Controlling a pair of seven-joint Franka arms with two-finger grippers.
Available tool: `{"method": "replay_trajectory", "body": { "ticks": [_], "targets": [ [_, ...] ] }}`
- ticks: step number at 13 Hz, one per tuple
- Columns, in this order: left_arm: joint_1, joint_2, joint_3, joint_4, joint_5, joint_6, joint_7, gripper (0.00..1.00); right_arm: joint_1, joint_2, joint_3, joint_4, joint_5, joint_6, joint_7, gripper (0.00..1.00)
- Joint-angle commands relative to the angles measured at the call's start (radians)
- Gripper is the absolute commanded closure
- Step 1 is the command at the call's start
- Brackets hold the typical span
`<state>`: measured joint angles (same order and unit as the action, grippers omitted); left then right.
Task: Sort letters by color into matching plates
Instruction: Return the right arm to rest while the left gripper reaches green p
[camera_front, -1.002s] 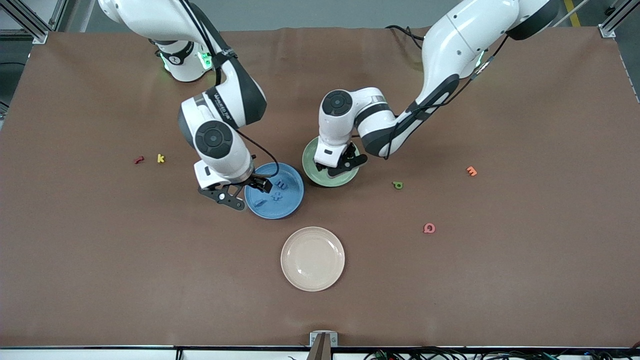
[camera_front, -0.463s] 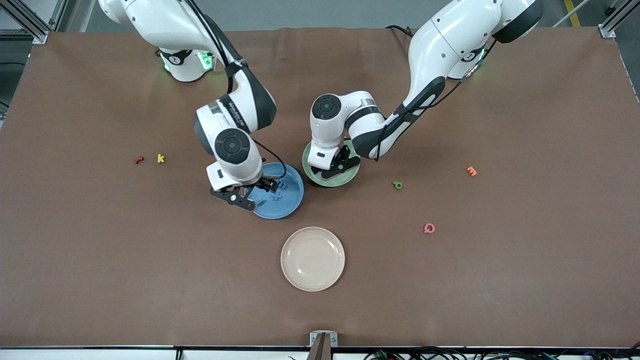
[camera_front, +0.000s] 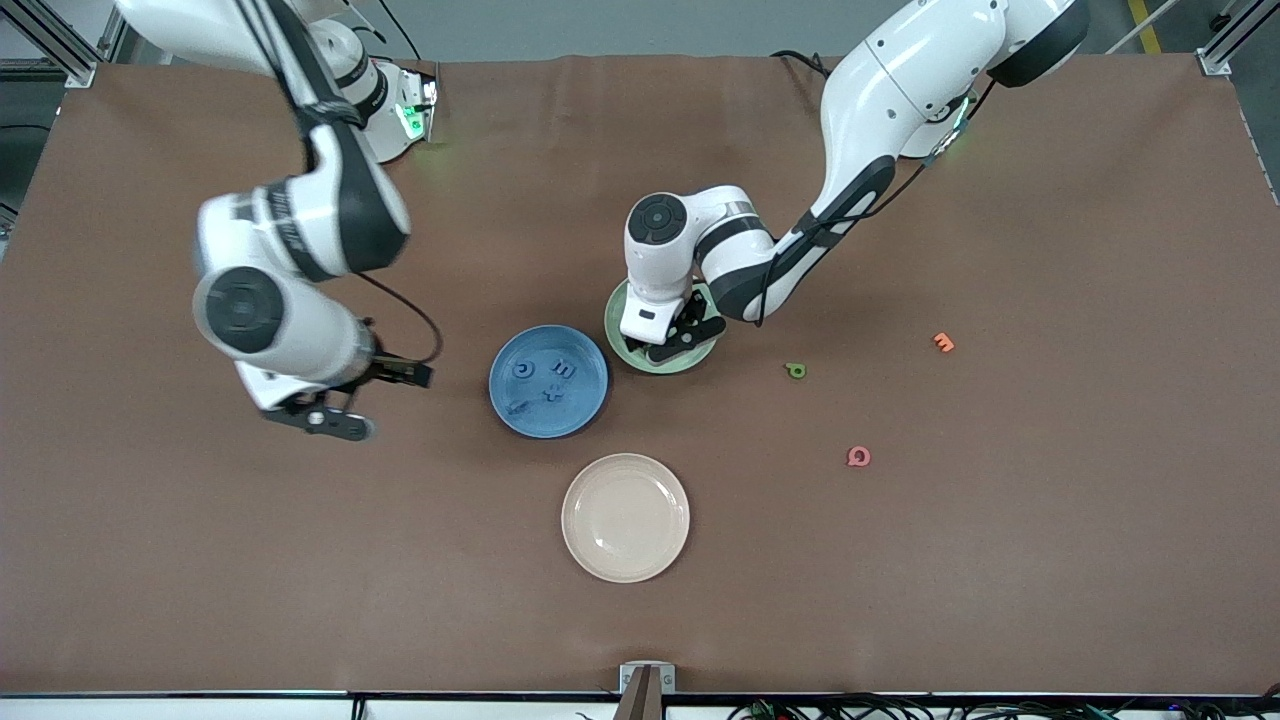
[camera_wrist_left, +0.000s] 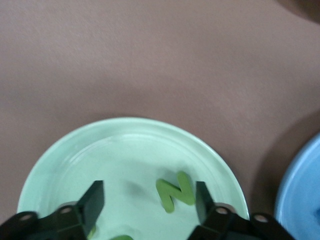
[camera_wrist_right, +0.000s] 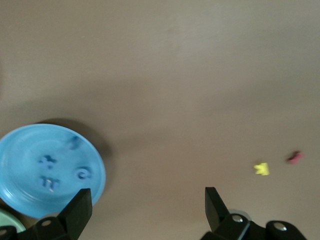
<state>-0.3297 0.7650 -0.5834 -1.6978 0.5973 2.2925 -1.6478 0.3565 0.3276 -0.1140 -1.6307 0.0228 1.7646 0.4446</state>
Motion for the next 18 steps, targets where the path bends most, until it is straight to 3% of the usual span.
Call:
{"method": "replay_trajectory", "body": {
  "ticks": [1, 3, 6, 8, 12, 16, 18],
  "targets": [
    [0.064, -0.088, -0.012, -0.084, -0.008, -0.015, 0.046, 0.04, -0.098, -0.074, 0.019, -0.003, -0.007, -0.071, -0.160, 0.00],
    [0.174, -0.142, -0.074, -0.172, -0.008, -0.013, 0.143, 0.04, -0.169, -0.094, 0.019, 0.035, -0.007, -0.121, -0.277, 0.00],
    [0.444, -0.150, -0.254, -0.284, 0.013, -0.002, 0.290, 0.04, -0.260, -0.104, 0.019, 0.104, -0.007, -0.191, -0.417, 0.00],
    [0.564, -0.148, -0.311, -0.333, 0.080, 0.002, 0.353, 0.05, -0.301, -0.104, 0.019, 0.144, -0.015, -0.237, -0.423, 0.00],
    [0.693, -0.147, -0.328, -0.437, 0.188, 0.111, 0.457, 0.07, -0.355, -0.104, 0.019, 0.189, -0.029, -0.258, -0.434, 0.00],
    [0.719, -0.095, -0.322, -0.444, 0.306, 0.168, 0.467, 0.09, -0.370, -0.097, 0.020, 0.253, -0.018, -0.306, -0.431, 0.00],
    [0.719, -0.084, -0.322, -0.442, 0.311, 0.174, 0.467, 0.10, -0.376, -0.093, 0.020, 0.259, -0.026, -0.303, -0.429, 0.00]
  ]
}}
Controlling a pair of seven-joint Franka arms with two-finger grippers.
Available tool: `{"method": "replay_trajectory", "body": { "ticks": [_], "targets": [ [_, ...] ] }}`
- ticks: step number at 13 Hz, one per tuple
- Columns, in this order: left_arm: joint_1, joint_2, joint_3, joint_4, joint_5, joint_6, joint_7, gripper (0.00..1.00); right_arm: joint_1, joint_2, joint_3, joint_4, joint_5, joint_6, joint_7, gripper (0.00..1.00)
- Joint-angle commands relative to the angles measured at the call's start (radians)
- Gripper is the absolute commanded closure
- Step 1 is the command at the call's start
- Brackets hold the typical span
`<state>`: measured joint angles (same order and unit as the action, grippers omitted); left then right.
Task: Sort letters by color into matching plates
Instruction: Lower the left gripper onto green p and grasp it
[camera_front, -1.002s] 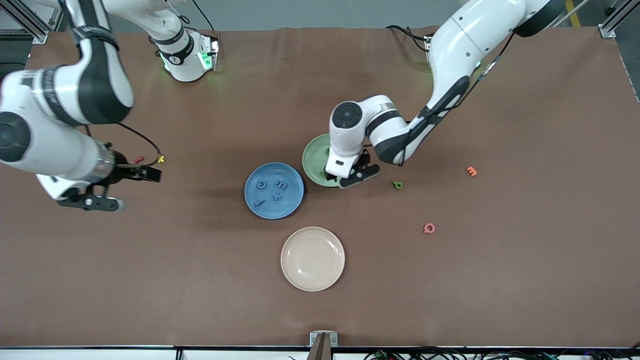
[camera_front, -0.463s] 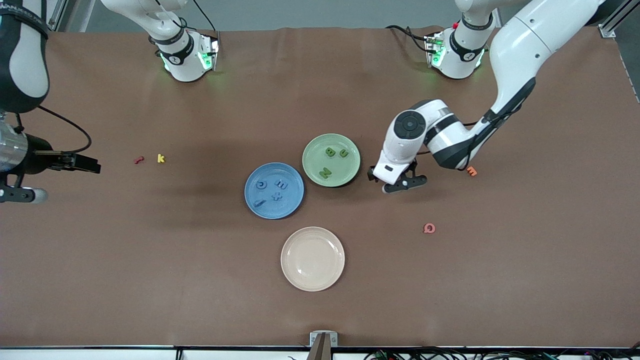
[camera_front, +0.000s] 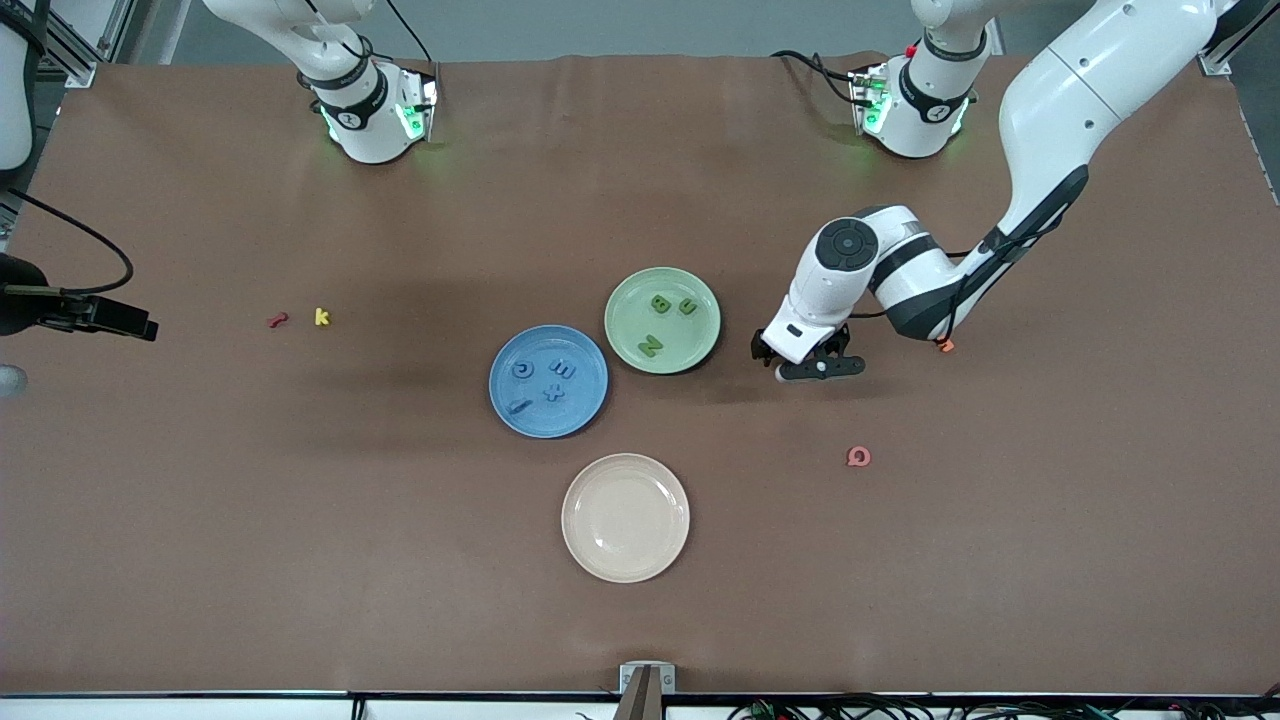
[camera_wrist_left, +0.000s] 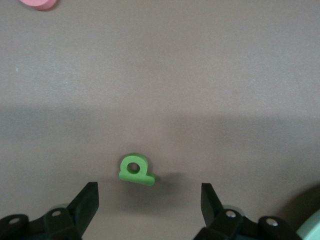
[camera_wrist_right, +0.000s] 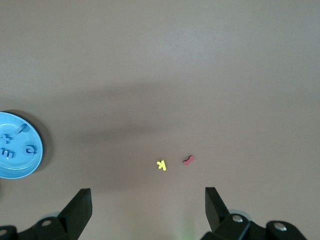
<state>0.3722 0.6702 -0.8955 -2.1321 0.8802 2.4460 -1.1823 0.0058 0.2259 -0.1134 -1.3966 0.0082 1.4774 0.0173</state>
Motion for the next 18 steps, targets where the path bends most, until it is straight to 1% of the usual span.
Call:
{"method": "replay_trajectory", "body": {
  "ticks": [1, 4, 6, 8, 10, 13, 16, 18],
  "targets": [
    [0.017, 0.012, -0.008, -0.008, 0.029, 0.022, 0.003, 0.10, -0.020, 0.010, 0.020, 0.043, -0.017, -0.019, 0.003, 0.00],
    [0.014, 0.032, 0.015, 0.001, 0.069, 0.033, 0.003, 0.11, -0.026, 0.010, 0.018, 0.060, -0.014, -0.011, -0.008, 0.00],
    [0.007, 0.037, 0.036, 0.004, 0.071, 0.048, 0.001, 0.11, -0.030, 0.009, 0.020, 0.067, -0.005, -0.017, 0.000, 0.00],
    [0.004, 0.040, 0.039, 0.008, 0.071, 0.051, 0.000, 0.12, -0.030, -0.002, 0.018, 0.067, -0.001, -0.025, 0.000, 0.00],
    [0.001, 0.052, 0.046, 0.014, 0.071, 0.057, -0.002, 0.16, -0.032, -0.022, 0.018, 0.061, 0.002, -0.090, 0.006, 0.00],
    [0.001, 0.054, 0.046, 0.014, 0.071, 0.065, -0.007, 0.31, -0.038, -0.065, 0.021, 0.021, 0.002, -0.111, -0.010, 0.00],
    [0.001, 0.057, 0.047, 0.014, 0.071, 0.065, -0.007, 0.51, -0.030, -0.164, 0.024, -0.085, -0.005, -0.079, -0.010, 0.00],
    [-0.001, 0.058, 0.049, 0.014, 0.072, 0.065, -0.007, 0.64, -0.026, -0.209, 0.026, -0.107, -0.010, -0.081, -0.011, 0.00]
  ]
}}
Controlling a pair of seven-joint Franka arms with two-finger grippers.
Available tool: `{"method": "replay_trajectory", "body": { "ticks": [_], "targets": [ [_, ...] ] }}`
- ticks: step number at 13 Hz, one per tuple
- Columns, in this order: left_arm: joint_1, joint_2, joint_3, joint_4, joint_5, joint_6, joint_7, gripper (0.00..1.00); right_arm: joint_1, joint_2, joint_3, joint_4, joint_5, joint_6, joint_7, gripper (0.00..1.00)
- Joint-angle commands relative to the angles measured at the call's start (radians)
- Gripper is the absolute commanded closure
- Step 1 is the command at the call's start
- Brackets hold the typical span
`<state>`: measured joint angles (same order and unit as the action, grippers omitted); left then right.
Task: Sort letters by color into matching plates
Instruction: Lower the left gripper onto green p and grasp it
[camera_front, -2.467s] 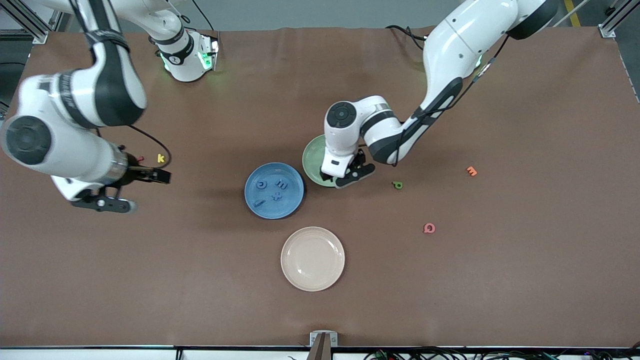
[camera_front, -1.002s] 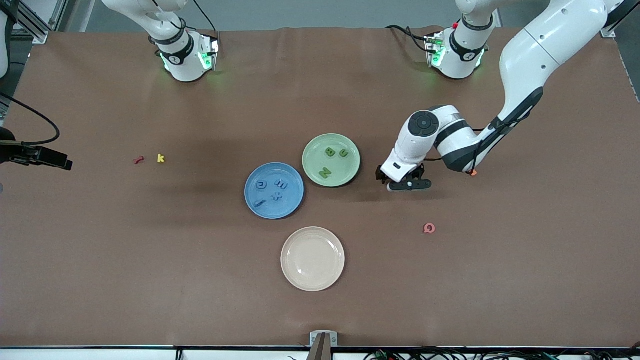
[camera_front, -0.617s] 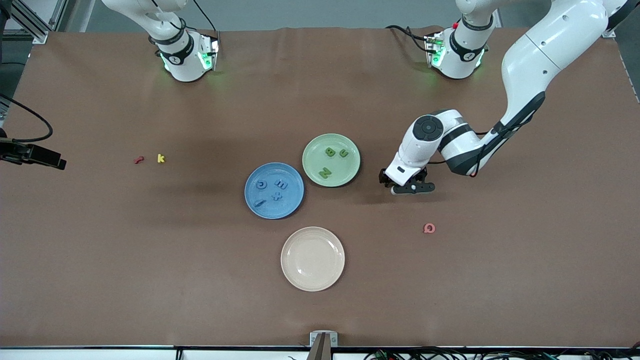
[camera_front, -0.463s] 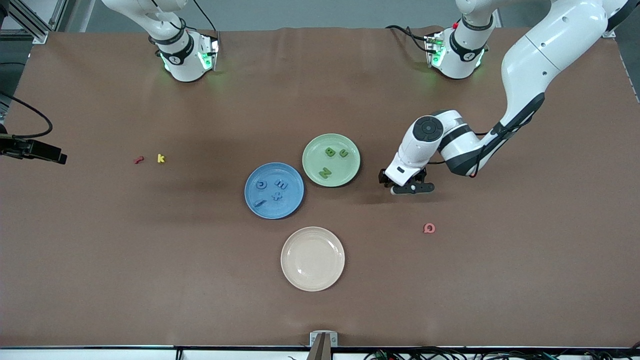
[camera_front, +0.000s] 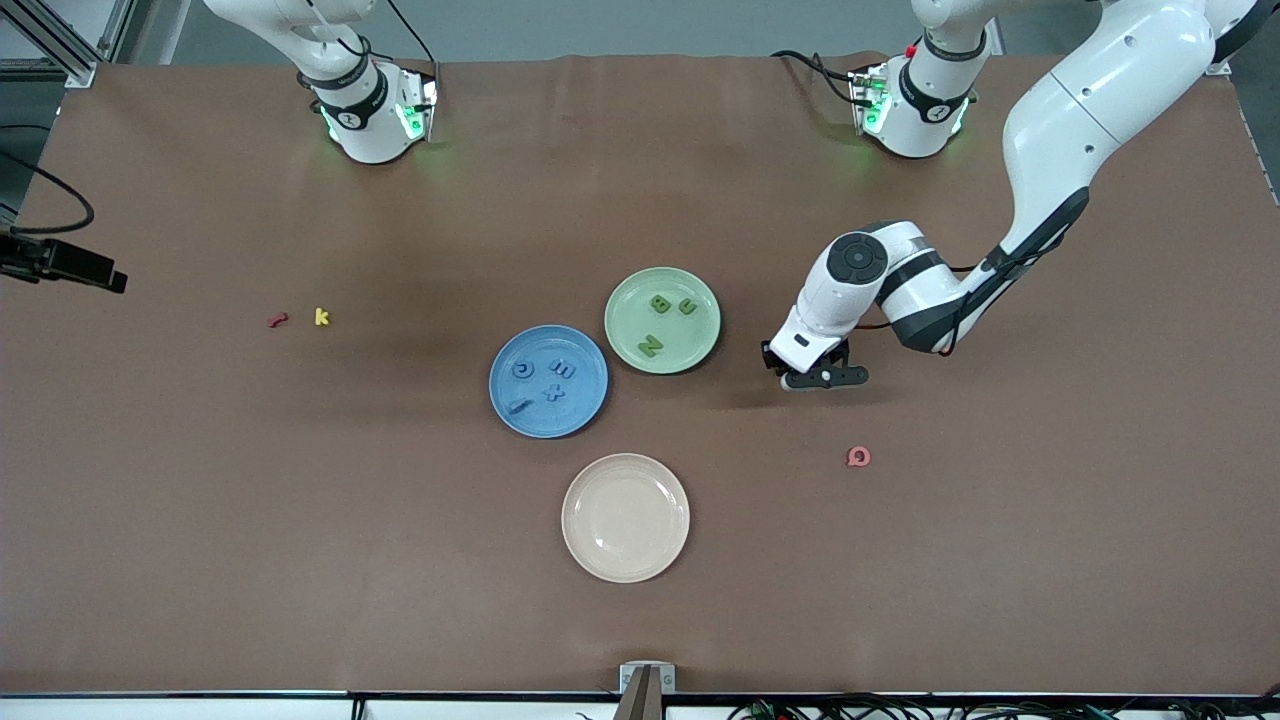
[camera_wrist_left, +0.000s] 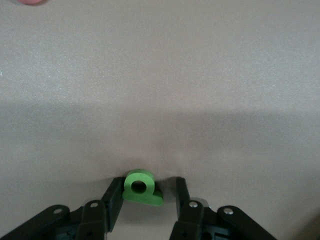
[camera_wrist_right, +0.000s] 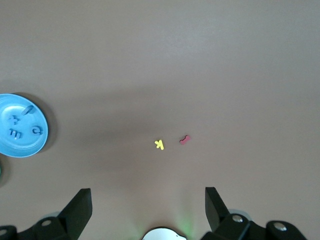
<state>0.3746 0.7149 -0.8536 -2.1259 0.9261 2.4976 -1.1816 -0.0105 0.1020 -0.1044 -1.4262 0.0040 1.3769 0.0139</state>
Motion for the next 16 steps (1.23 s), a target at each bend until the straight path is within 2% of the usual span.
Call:
{"method": "replay_trajectory", "body": {
  "ticks": [1, 3, 5, 8, 13, 16],
  "targets": [
    [-0.003, 0.014, 0.007, 0.007, 0.027, 0.014, -0.007, 0.73, -0.011, -0.106, 0.017, -0.094, -0.005, 0.019, -0.008, 0.00],
    [-0.003, 0.012, 0.016, 0.007, 0.027, 0.014, -0.009, 0.82, -0.014, -0.155, 0.017, -0.135, -0.005, 0.019, -0.008, 0.00],
    [-0.003, 0.009, 0.016, 0.007, 0.028, 0.014, -0.010, 0.83, -0.019, -0.202, 0.014, -0.152, -0.007, 0.011, -0.009, 0.00],
    [0.003, -0.017, -0.004, 0.004, 0.025, 0.003, -0.020, 0.82, -0.013, -0.220, 0.017, -0.172, -0.021, 0.014, -0.015, 0.00],
    [0.004, -0.028, -0.162, 0.030, -0.009, -0.153, -0.145, 0.82, -0.005, -0.223, 0.022, -0.174, -0.007, 0.021, -0.014, 0.00],
    [-0.070, -0.025, -0.205, 0.085, -0.108, -0.229, -0.203, 0.82, -0.003, -0.222, 0.022, -0.174, 0.027, 0.034, -0.014, 0.00]
  ]
}}
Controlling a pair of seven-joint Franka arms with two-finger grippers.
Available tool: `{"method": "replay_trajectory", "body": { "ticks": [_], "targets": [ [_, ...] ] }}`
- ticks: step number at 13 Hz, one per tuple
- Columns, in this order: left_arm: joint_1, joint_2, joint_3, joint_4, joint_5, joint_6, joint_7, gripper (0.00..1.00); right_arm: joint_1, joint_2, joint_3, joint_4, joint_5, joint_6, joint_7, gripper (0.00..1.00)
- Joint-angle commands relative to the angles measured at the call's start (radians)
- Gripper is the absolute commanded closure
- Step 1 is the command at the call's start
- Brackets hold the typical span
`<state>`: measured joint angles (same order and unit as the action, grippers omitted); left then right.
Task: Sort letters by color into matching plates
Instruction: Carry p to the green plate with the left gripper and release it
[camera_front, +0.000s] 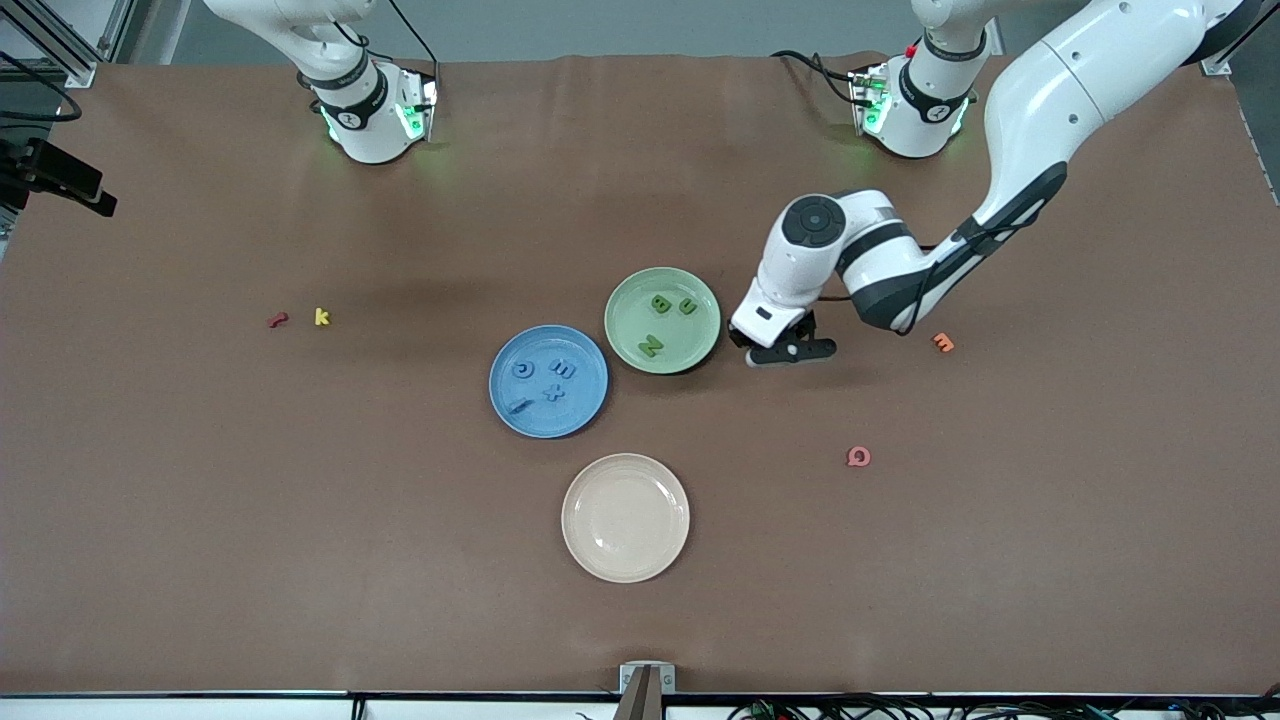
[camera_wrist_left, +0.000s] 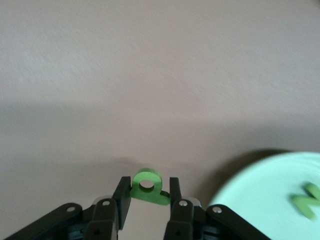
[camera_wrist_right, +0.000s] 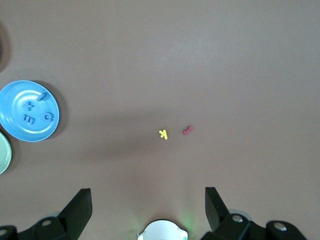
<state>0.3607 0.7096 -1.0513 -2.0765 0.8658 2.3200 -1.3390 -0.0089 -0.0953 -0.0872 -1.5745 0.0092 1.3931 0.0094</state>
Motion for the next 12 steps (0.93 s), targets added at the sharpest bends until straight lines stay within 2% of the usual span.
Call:
{"method": "replay_trajectory", "body": {
  "ticks": [1, 3, 5, 7, 12],
  "targets": [
    [-0.099, -0.012, -0.004, 0.067, -0.057, -0.066, -0.087, 0.82, -0.003, -0.026, 0.004, -0.024, 0.023, 0.024, -0.011, 0.00],
    [-0.176, 0.013, 0.019, 0.122, -0.067, -0.070, -0.126, 0.82, -0.008, -0.026, 0.004, -0.024, 0.021, 0.033, -0.035, 0.00],
    [-0.318, 0.021, 0.126, 0.191, -0.070, -0.070, -0.199, 0.80, -0.035, -0.026, 0.012, -0.024, 0.020, 0.038, -0.090, 0.00],
    [-0.432, 0.021, 0.230, 0.242, -0.090, -0.070, -0.221, 0.80, -0.055, -0.031, 0.052, -0.024, 0.009, 0.043, -0.094, 0.00],
    [-0.519, 0.080, 0.287, 0.323, -0.110, -0.070, -0.236, 0.78, -0.048, -0.032, 0.053, -0.024, 0.011, 0.055, -0.092, 0.00]
  ]
}}
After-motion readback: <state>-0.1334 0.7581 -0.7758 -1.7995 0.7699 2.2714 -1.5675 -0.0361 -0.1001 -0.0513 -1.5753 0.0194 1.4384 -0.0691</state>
